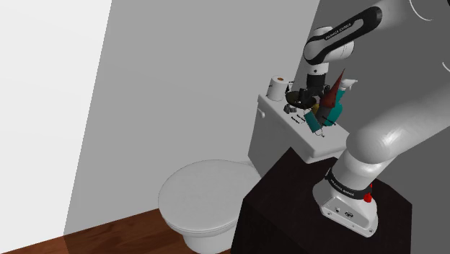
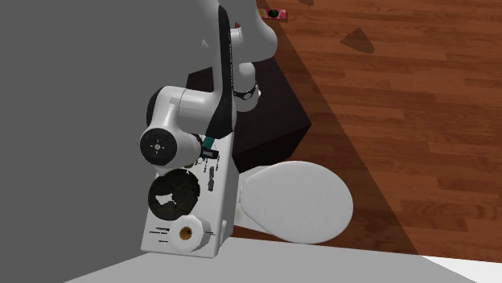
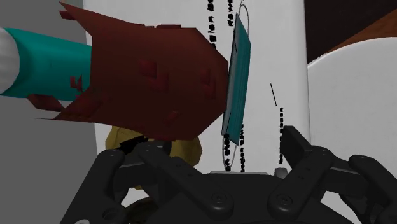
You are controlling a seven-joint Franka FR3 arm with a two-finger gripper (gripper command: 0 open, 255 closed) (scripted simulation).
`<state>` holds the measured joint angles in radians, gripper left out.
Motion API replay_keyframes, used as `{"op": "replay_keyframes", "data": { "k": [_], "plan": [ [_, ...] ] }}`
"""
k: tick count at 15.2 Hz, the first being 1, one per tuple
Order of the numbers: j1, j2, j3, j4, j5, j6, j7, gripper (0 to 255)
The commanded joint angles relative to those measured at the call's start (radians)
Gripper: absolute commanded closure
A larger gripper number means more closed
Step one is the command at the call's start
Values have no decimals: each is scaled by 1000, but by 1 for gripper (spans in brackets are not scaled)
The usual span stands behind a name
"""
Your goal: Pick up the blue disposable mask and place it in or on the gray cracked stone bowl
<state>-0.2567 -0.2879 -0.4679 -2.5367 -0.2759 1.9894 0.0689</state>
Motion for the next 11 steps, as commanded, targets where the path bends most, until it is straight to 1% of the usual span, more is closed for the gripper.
{"op": "replay_keyframes", "data": {
  "k": [1, 7, 8, 11],
  "plan": [
    [1, 5, -1, -5, 1, 11, 1, 0],
    [1, 6, -1, -5, 1, 11, 1, 0],
    [1, 5, -1, -5, 1, 11, 1, 255],
    [1, 5, -1, -5, 1, 11, 1, 255]
  ]
}}
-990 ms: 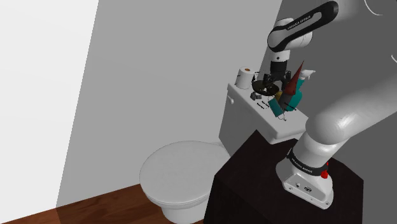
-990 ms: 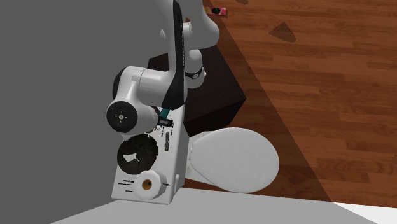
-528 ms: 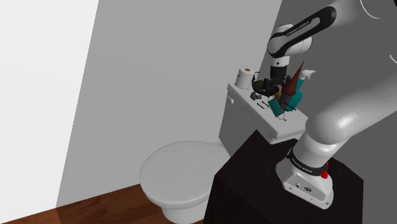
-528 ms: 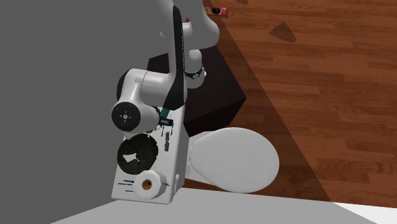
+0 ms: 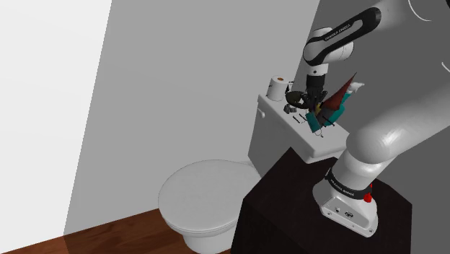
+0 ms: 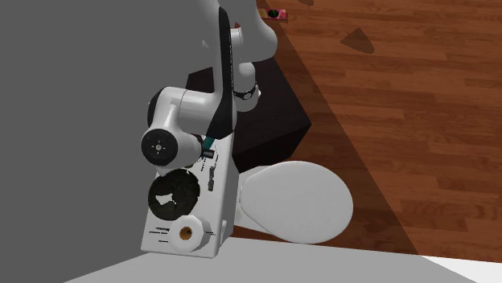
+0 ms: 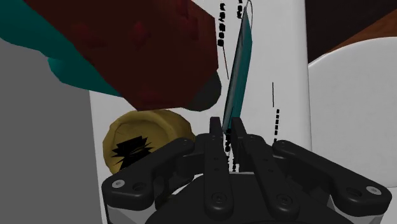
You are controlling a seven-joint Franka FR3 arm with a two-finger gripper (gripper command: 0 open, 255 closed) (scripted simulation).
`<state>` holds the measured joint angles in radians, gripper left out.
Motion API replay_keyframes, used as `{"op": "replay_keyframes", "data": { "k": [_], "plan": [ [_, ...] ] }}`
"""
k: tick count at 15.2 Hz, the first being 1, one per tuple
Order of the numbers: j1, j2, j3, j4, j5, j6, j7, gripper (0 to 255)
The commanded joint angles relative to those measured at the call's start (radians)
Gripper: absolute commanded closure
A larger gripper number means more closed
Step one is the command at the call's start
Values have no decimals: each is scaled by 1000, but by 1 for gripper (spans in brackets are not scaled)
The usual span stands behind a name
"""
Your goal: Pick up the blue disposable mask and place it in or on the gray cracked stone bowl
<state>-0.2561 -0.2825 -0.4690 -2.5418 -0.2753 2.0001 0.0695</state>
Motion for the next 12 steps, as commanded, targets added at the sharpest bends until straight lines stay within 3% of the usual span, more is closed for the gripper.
{"op": "replay_keyframes", "data": {
  "k": [1, 6, 12],
  "plan": [
    [0, 0, 0, 0, 0, 0, 0, 255],
    [0, 0, 0, 0, 0, 0, 0, 255],
    [-2, -53, 16, 42, -2, -94, 2, 255]
  ]
}}
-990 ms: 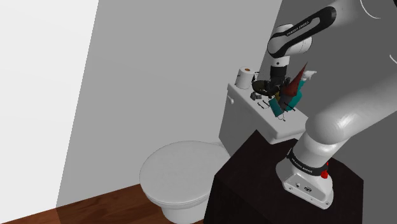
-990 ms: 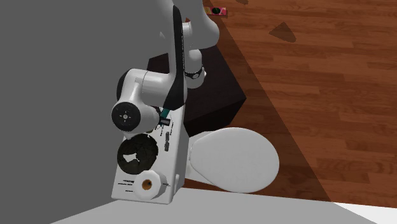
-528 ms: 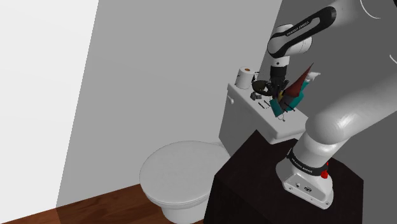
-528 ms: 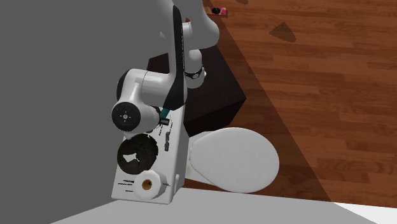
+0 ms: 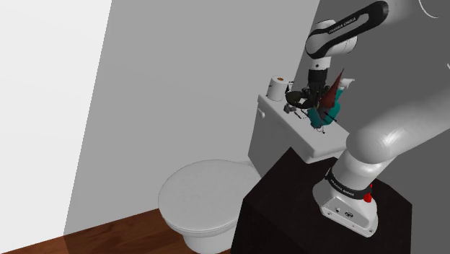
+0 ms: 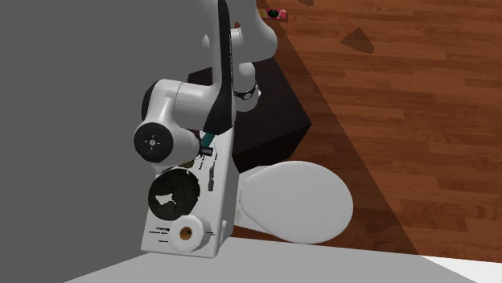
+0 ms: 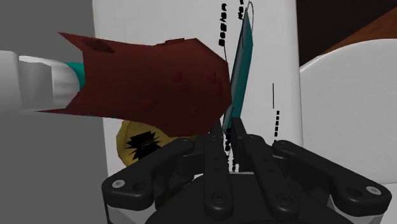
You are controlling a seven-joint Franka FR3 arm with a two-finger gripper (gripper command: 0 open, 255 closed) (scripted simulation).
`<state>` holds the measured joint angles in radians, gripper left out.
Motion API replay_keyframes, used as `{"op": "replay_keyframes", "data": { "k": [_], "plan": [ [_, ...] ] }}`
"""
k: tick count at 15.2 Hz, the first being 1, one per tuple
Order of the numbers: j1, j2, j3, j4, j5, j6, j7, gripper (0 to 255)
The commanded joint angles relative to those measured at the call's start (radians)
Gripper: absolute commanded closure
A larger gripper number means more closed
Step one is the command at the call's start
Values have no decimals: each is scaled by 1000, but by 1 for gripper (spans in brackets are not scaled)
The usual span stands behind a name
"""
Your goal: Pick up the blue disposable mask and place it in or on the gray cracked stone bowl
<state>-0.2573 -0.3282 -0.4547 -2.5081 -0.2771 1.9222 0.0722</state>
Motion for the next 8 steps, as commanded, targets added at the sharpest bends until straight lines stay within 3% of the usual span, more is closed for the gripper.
{"op": "replay_keyframes", "data": {
  "k": [1, 8],
  "plan": [
    [-1, -15, 5, 16, -1, -32, -1, 255],
    [-1, -61, 23, 76, 2, -137, -3, 255]
  ]
}}
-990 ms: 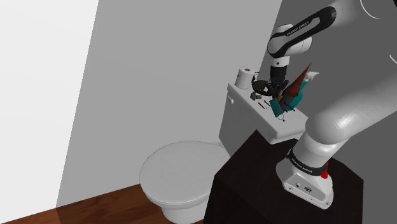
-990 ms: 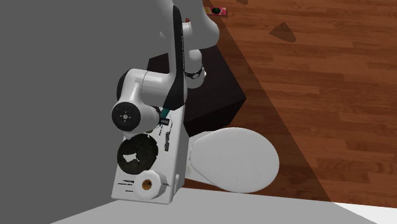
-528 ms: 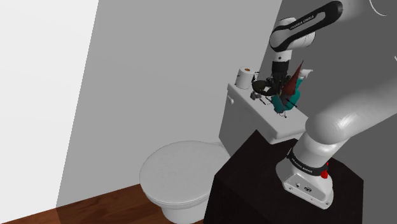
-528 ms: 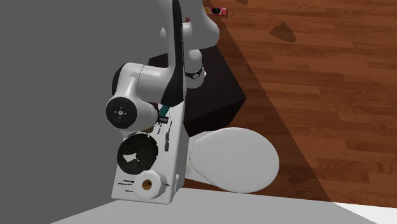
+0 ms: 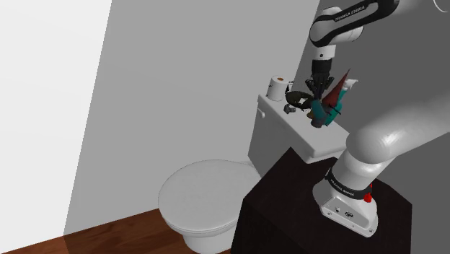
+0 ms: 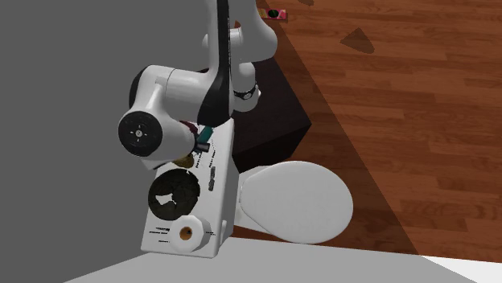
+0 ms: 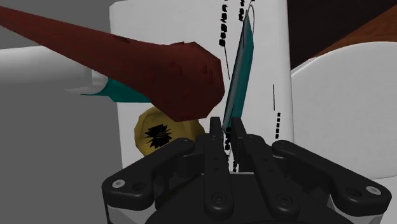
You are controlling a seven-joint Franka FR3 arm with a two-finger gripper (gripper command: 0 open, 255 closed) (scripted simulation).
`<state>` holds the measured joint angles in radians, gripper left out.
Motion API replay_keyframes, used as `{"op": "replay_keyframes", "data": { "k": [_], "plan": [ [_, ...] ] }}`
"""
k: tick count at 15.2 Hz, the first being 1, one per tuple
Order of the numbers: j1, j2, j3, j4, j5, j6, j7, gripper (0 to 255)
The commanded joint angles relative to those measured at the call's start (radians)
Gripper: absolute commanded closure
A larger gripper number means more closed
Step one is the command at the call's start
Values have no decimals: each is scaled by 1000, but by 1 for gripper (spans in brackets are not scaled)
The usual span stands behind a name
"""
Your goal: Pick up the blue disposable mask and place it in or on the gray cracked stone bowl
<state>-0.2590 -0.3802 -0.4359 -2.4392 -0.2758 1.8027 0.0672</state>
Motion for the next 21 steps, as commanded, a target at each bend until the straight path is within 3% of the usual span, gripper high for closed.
{"op": "replay_keyframes", "data": {
  "k": [1, 10, 16, 21],
  "plan": [
    [1, -15, 7, 17, 1, -32, 1, 255],
    [2, -48, 28, 101, 8, -149, -5, 255],
    [16, 196, -41, 356, 65, -156, -114, 255],
    [-2, 413, -85, 603, 145, -195, -219, 255]
  ]
}}
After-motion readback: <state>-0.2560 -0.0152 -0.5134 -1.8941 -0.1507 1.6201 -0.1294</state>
